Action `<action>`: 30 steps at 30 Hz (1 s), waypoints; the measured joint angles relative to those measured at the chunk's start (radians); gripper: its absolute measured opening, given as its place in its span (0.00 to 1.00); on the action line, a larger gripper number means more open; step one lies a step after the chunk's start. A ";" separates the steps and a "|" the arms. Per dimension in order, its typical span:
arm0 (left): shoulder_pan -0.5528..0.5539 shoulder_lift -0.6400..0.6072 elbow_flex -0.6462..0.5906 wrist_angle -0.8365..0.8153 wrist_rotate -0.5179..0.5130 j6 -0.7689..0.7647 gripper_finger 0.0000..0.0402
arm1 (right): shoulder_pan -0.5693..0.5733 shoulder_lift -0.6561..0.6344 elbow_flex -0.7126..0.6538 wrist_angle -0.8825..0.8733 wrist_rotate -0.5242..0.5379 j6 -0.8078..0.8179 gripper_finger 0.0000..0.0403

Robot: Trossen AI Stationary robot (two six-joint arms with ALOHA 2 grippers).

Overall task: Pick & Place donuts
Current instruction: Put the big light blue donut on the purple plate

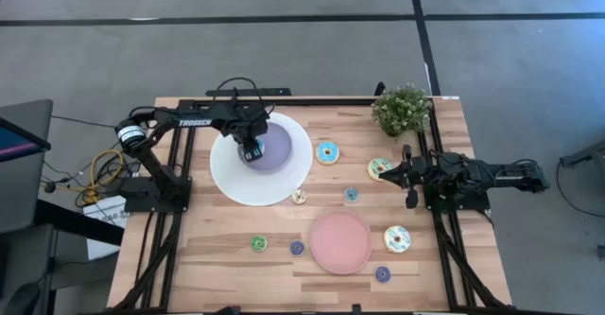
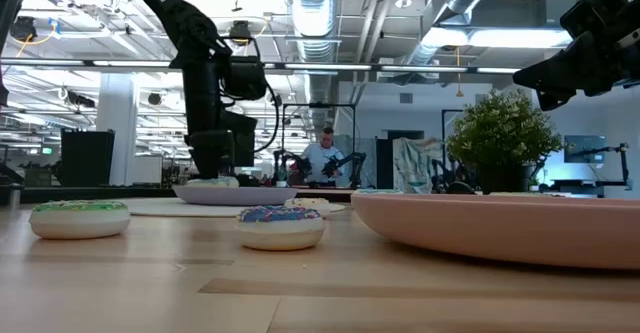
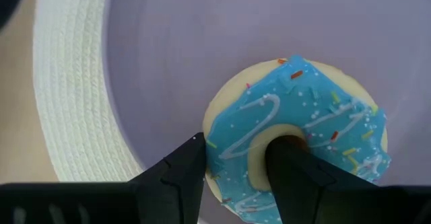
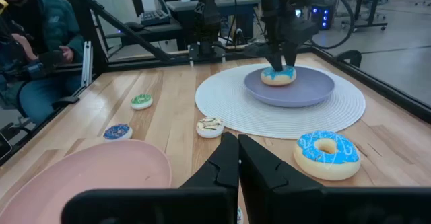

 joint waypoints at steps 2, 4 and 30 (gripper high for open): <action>0.000 0.000 0.001 -0.001 -0.001 0.000 0.35 | 0.000 0.000 0.000 0.000 0.000 0.000 0.00; 0.000 0.000 0.001 -0.007 -0.003 0.001 0.35 | 0.000 0.000 0.000 0.000 0.000 0.000 0.00; 0.003 -0.002 0.001 -0.032 -0.011 0.003 0.51 | 0.000 0.000 0.000 0.000 0.000 0.000 0.00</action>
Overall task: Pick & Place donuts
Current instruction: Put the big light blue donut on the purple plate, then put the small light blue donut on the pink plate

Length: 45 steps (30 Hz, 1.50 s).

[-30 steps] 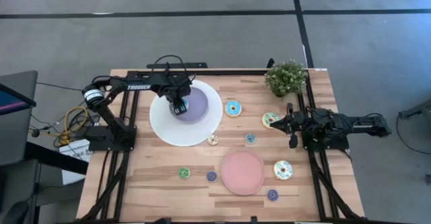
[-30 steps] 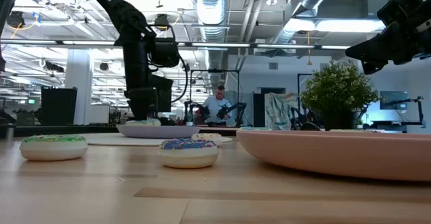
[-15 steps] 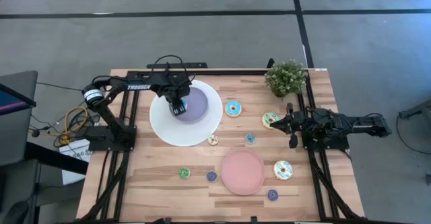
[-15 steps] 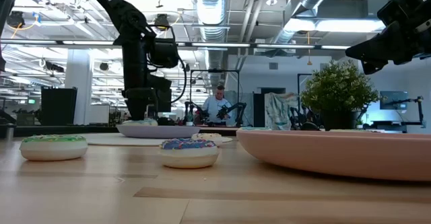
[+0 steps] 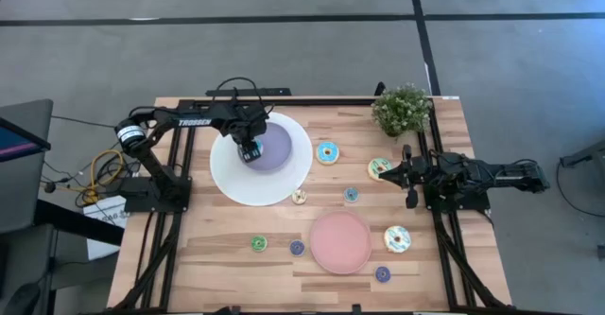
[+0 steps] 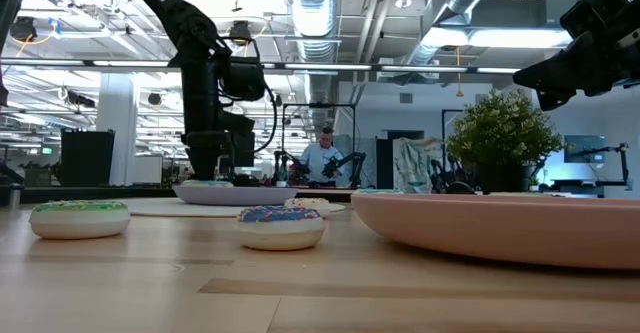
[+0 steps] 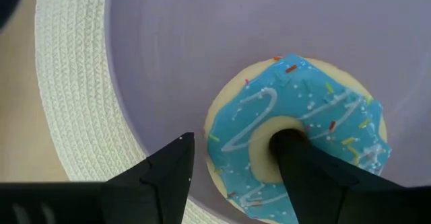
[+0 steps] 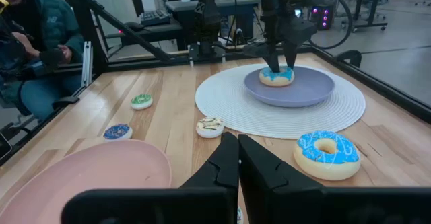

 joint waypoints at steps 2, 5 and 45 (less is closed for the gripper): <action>0.000 0.000 0.000 0.000 0.001 0.000 0.51 | 0.000 0.000 0.000 0.000 0.000 0.000 0.00; 0.000 -0.001 0.000 0.000 0.017 -0.001 0.51 | 0.000 0.000 0.000 0.000 0.000 0.000 0.00; -0.586 -0.376 0.123 -0.147 -0.345 -0.415 0.51 | 0.000 0.000 0.000 0.000 0.000 0.000 0.00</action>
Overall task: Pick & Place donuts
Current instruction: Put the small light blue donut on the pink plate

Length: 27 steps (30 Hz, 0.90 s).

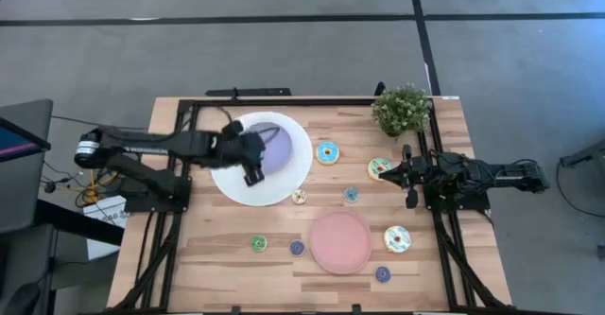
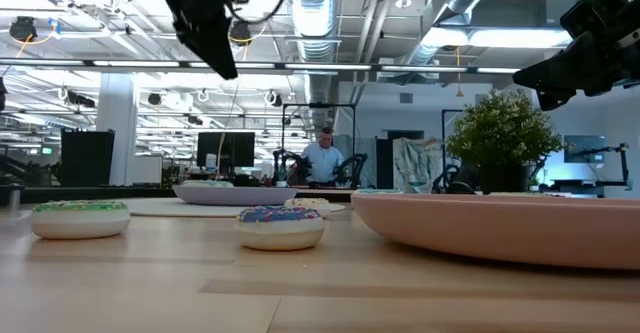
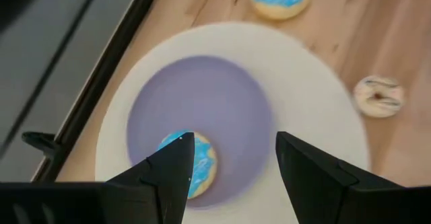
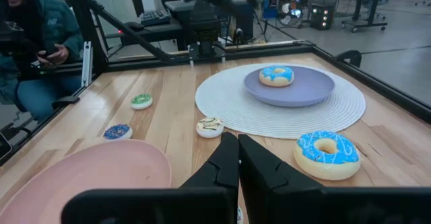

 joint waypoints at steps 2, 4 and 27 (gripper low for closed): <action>-0.078 0.002 0.000 0.000 -0.065 -0.037 0.51 | 0.000 0.000 0.000 0.000 0.000 0.000 0.00; -0.151 0.014 0.000 0.001 -0.127 -0.064 0.51 | 0.000 0.000 0.000 0.000 0.000 0.000 0.00; -0.405 -0.058 -0.603 0.886 -0.117 -0.140 0.51 | 0.000 0.000 0.000 0.004 0.000 0.000 0.00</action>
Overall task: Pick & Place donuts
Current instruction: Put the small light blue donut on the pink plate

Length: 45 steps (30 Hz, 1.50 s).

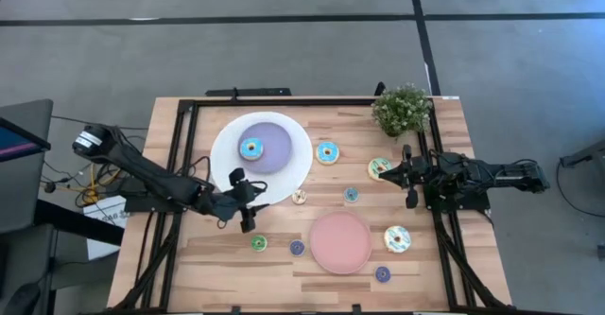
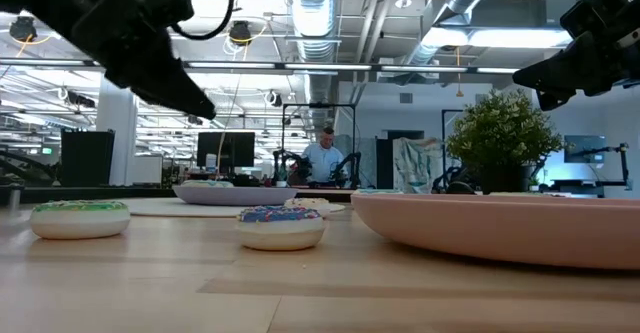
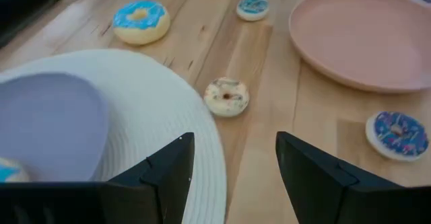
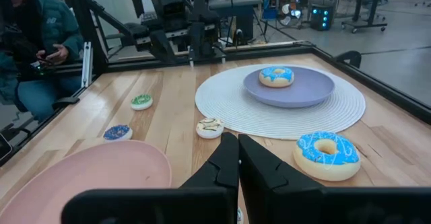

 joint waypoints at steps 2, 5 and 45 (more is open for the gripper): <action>0.000 -0.019 -0.018 0.007 0.000 0.000 0.51 | 0.000 0.000 0.000 0.002 0.000 0.000 0.00; 0.000 -0.054 -0.039 0.007 0.002 0.001 0.51 | 0.000 0.000 0.000 0.002 0.000 0.000 0.00; 0.088 -0.121 -0.069 0.071 0.231 0.209 0.45 | 0.153 0.630 0.155 0.414 0.241 0.141 0.00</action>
